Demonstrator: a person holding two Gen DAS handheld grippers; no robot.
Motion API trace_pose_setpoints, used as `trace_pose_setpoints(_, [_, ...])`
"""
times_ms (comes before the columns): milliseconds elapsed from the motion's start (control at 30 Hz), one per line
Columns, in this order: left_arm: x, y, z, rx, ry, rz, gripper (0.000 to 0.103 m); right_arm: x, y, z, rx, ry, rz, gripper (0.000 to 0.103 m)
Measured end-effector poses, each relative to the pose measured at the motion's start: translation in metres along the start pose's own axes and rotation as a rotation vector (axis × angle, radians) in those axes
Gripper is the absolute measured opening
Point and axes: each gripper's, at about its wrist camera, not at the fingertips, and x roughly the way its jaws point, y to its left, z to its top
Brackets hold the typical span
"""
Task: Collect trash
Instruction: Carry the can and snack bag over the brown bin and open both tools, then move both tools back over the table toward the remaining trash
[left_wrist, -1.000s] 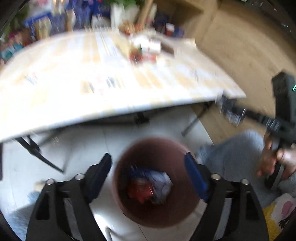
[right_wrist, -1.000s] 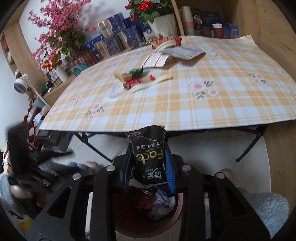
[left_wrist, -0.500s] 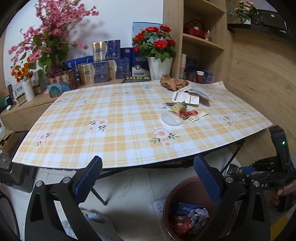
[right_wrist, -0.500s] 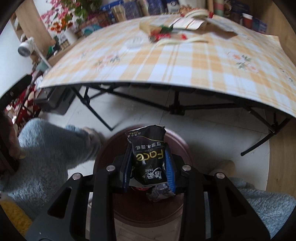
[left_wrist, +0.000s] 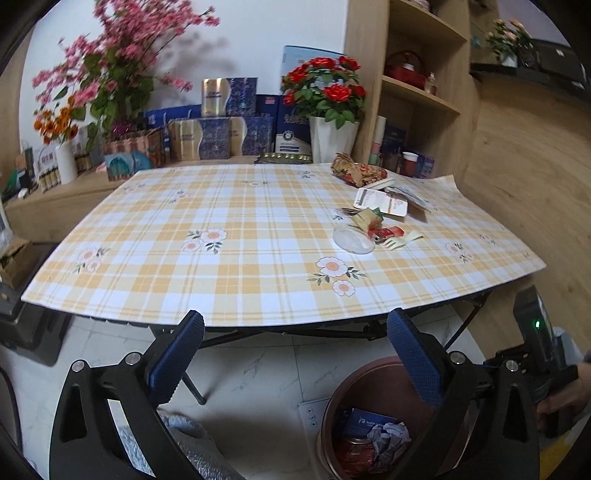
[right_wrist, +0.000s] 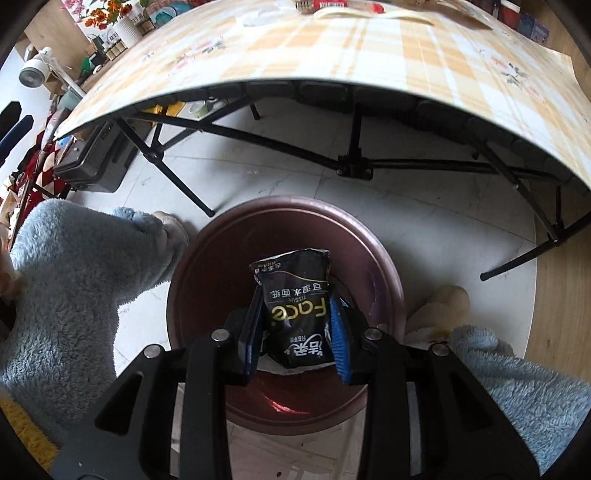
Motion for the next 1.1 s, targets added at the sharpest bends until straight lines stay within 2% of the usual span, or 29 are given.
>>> trace_pose_setpoints(167, [-0.001,0.010,0.000,-0.050,0.000,-0.001,0.097,0.004,0.003,0.002,-0.010,0.025,-0.018,0.044])
trace_pose_setpoints(233, [-0.001,0.013,0.000,-0.059,-0.001,-0.002,0.097,0.004,0.003,0.003,-0.012,0.029,-0.023,0.060])
trace_pose_setpoints(267, [-0.001,0.013,-0.001,-0.061,0.000,-0.001,0.097,0.003,0.004,0.003,-0.015,0.026,-0.025,0.064])
trace_pose_setpoints(333, [-0.001,0.012,-0.001,-0.061,0.003,0.001,0.097,0.002,0.004,0.004,-0.017,0.018,-0.029,0.083])
trace_pose_setpoints(433, [-0.001,0.011,-0.001,-0.056,0.004,0.003,0.097,-0.005,0.003,0.006,-0.018,-0.017,-0.032,0.094])
trace_pose_setpoints(767, [-0.001,0.006,-0.001,-0.032,-0.001,0.005,0.097,-0.053,-0.010,0.021,0.010,-0.204,-0.064,0.097])
trace_pose_setpoints(1100, [0.006,0.005,0.005,-0.029,0.021,-0.003,0.097,-0.107,-0.045,0.051,0.102,-0.358,-0.115,0.097])
